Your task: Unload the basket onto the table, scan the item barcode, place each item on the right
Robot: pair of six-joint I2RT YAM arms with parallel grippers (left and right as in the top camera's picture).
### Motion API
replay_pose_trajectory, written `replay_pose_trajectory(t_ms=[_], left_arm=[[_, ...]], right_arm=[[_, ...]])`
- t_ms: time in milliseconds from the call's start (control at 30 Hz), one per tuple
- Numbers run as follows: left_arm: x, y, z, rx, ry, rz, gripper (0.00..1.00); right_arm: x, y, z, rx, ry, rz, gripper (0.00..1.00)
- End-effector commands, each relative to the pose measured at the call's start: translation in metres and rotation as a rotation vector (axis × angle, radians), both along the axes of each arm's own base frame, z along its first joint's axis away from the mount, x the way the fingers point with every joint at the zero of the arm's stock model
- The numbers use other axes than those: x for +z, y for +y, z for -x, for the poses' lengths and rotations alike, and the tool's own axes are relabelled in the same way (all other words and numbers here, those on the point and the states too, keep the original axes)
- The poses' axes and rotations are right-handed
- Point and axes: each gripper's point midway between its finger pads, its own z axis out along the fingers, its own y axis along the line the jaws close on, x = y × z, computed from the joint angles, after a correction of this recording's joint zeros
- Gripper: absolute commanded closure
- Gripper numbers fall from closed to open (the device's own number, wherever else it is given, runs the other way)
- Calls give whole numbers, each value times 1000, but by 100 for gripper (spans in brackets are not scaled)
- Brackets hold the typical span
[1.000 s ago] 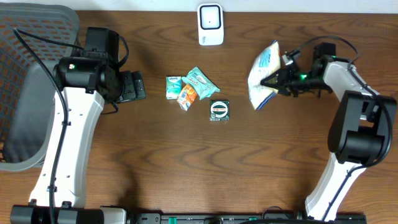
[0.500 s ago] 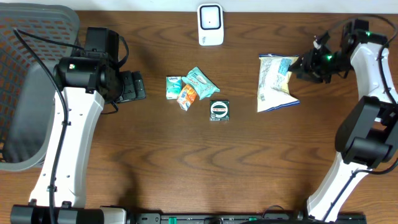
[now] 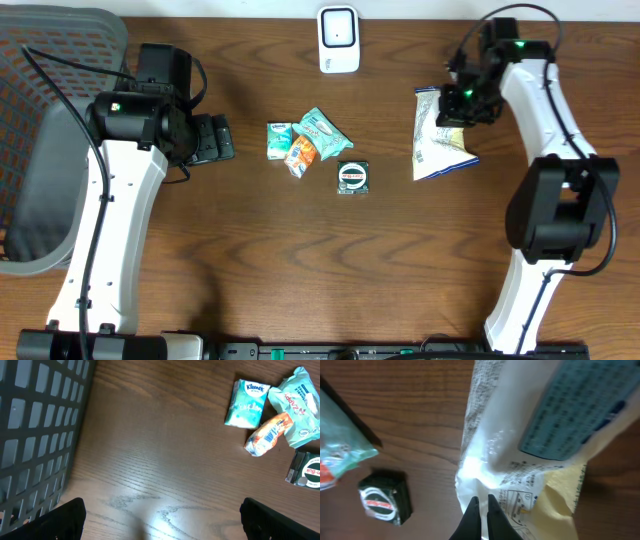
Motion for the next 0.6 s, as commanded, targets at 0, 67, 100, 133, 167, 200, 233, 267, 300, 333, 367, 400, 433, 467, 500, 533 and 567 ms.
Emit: replay_pose_trajectory(t_ms=[0,67,100,133,167,200,233,267,300,333,367,400,433,467,500,533,567], left_arm=[[-1,3,1,-5,7,-14,2],[-1,3,1,-5,7,-14,2],[-1,3,1,-5,7,-14,2],[-1,3,1,-5,7,-14,2],[-1,3,1,-5,7,-14,2],[-1,3,1,-5,7,-14,2],[-1,3,1,-5,7,-14,2],[-1,3,1,-5,7,-14,2],[-1,3,1,-5,7,-14,2],[-1,3,1,-5,7,-14,2],[-1,3,1,-5,7,-14,3],[-1,3,1,-5,7,-14,2],[-1,3,1,-5,7,-14,2],[-1,3,1,-5,7,-14,2],[-1,3,1,-5,7,-14,2],[-1,3,1,-5,7,-14,2],[-1,3,1,-5,7,-14,2]], right_arm=[[9,8,-13,44,-68,90,99],[10,20,-16,63,-90,88,99],[9,26,-16,76,-94,87,99],[8,32,-15,89,-95,88,99],[7,35,-14,97,-95,92,99],[5,38,-14,105,-96,105,99],[3,37,-13,109,-98,131,99],[-2,32,-14,108,-102,183,99],[-6,27,-14,105,-104,224,99],[-12,18,-14,99,-105,282,99],[-16,14,-13,97,-102,314,99],[-24,3,-10,73,-90,372,99],[-27,-1,-8,59,-85,389,99],[-32,-5,-7,50,-79,404,99],[-37,-9,-4,47,-69,407,99],[-42,-11,-2,43,-62,409,99],[-47,-17,1,36,-53,420,99]])
